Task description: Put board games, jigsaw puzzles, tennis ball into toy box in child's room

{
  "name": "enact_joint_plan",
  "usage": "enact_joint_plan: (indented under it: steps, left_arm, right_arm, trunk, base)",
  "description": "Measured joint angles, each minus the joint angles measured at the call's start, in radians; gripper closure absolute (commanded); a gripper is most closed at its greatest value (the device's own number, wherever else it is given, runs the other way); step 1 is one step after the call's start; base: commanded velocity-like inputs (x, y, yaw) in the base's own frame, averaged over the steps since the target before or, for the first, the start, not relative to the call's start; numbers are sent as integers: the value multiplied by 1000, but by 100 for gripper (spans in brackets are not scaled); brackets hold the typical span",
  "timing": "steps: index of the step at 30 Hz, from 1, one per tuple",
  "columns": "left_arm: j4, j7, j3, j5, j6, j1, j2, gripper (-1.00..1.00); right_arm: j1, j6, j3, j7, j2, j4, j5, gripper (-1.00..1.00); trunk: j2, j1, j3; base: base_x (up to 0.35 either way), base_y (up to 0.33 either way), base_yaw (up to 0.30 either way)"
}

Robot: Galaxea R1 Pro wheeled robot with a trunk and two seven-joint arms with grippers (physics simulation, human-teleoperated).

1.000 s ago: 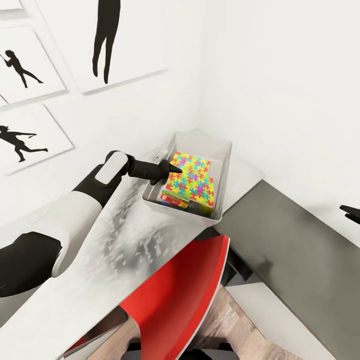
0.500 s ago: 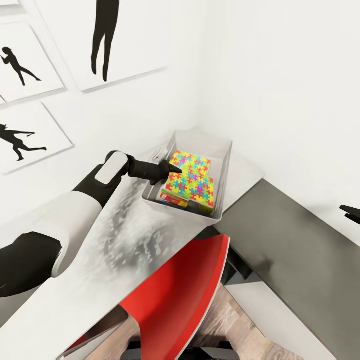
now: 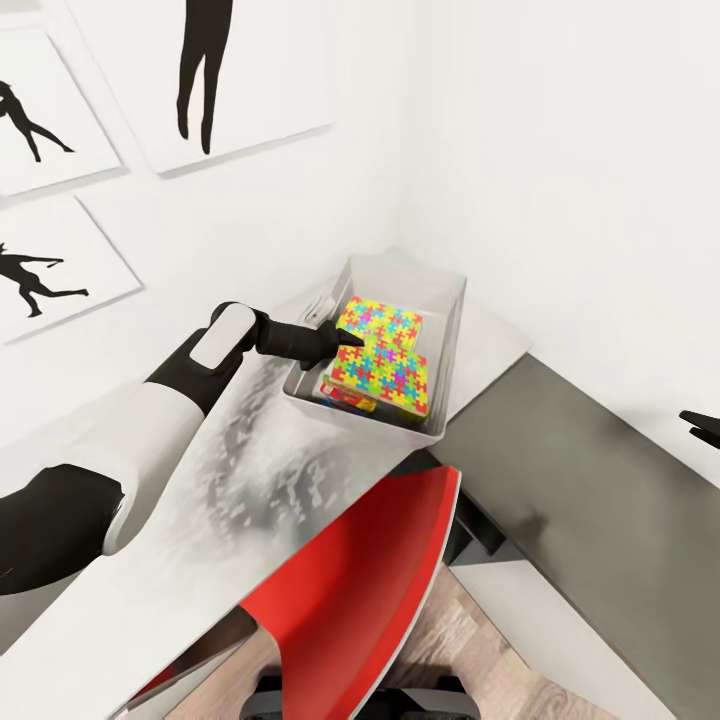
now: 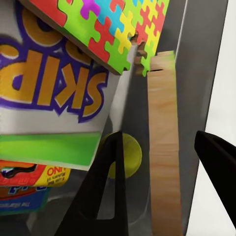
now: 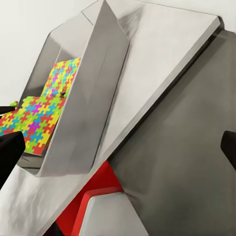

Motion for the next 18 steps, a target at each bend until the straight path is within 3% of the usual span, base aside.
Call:
enact_joint_plan:
  steps: [18]
  left_arm:
    - [0,0,0,1,0,0,-1,100]
  right_arm:
    - [-1,0,0,0,0,0,0,-100]
  trunk:
    - [0,0,-5]
  base:
    - [0,0,0]
